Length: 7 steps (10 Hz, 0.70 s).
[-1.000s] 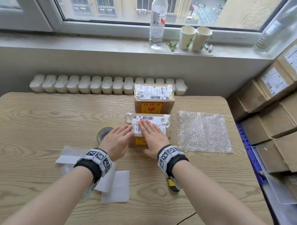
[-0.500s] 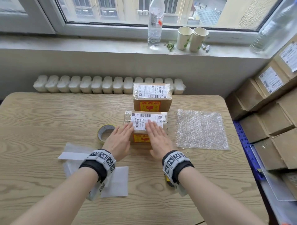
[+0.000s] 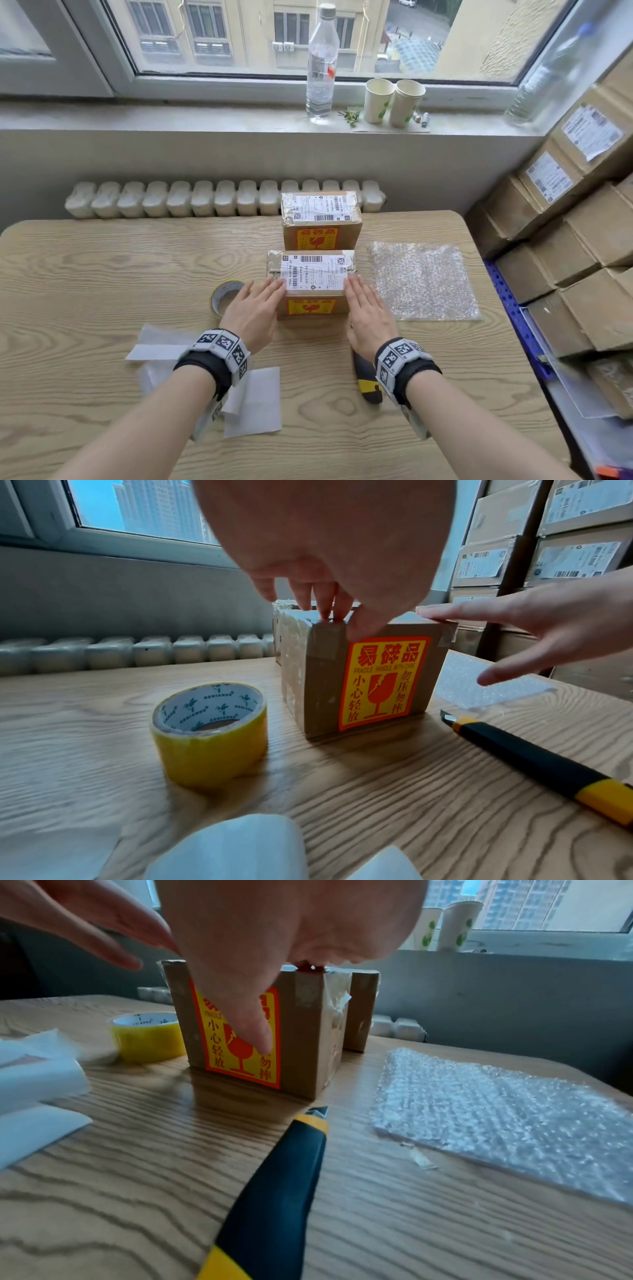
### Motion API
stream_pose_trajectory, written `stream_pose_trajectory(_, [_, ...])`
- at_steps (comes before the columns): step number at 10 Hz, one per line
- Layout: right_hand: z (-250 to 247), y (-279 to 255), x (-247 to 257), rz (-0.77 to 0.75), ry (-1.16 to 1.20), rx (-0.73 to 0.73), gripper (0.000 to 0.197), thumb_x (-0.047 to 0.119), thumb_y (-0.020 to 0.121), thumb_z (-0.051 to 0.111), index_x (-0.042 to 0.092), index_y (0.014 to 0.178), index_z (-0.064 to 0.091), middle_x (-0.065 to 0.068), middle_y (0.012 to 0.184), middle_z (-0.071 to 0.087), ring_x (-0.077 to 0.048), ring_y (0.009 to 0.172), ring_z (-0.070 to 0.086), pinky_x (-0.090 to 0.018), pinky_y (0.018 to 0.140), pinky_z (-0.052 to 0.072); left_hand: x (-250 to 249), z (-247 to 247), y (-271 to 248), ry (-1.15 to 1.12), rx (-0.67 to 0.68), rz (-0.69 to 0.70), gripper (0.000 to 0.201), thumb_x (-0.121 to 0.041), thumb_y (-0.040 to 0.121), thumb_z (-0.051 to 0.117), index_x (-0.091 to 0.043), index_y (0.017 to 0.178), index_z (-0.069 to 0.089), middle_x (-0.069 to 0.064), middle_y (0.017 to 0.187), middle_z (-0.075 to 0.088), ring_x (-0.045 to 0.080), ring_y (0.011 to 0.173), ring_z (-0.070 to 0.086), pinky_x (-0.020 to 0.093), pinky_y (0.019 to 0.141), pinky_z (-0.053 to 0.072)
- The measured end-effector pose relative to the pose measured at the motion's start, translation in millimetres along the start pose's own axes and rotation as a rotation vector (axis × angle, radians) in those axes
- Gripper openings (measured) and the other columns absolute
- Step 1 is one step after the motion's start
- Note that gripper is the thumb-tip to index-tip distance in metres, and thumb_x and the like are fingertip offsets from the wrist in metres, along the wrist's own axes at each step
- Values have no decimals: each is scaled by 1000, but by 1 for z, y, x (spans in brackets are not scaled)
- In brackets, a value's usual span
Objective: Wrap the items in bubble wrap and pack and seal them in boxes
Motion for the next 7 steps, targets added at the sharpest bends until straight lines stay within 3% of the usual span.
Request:
stream_pose_trajectory(1, [-12, 11, 10, -33, 50, -29, 75, 40, 97, 37, 14, 150, -10, 4, 153, -21, -13, 145, -13, -31, 118, -8, -5, -3, 7, -44, -5, -26, 55, -25, 99, 33, -15, 150, 16, 0, 158, 13, 16, 146, 11, 37, 118, 6])
stream_pose_trajectory(3, [-31, 46, 32, -90, 110, 5, 58, 41, 102, 22, 23, 152, -1, 4, 159, -9, -12, 146, -9, -33, 120, -2, -10, -9, 41, -50, 152, -55, 51, -34, 103, 17, -27, 151, 1, -9, 159, -4, 13, 146, -6, 43, 117, -2])
stream_pose_trajectory(5, [-25, 57, 13, 61, 106, 74, 64, 49, 100, 18, 19, 151, -6, 3, 159, -9, -14, 146, -8, -33, 119, -3, 9, -15, 48, -7, 197, -158, 52, -42, 101, 14, -29, 151, 3, -14, 158, -3, 10, 146, -6, 49, 115, -9])
stream_pose_trajectory(6, [-26, 51, 2, 123, 100, 33, 63, 49, 100, 14, 18, 152, -3, 1, 160, -6, -14, 147, -5, -32, 117, -4, 20, -19, 46, -9, 162, -173, 52, -41, 101, 18, -27, 151, 11, -11, 159, 5, 12, 146, 1, 45, 118, -2])
stream_pose_trajectory(7, [-31, 36, -10, 215, 99, -38, 61, 47, 101, 15, 13, 152, 11, -3, 159, 10, -16, 147, 8, -31, 117, 3, 28, -23, 37, -103, 115, -226, 48, -34, 100, 30, -24, 147, 25, -2, 157, 18, 18, 144, 17, 37, 117, 14])
Point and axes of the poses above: each hand's wrist, its own y-axis towards the middle knuckle, its own z-axis out of the palm, x = y × z, the point moved 2 cm from there along y, towards the middle knuckle
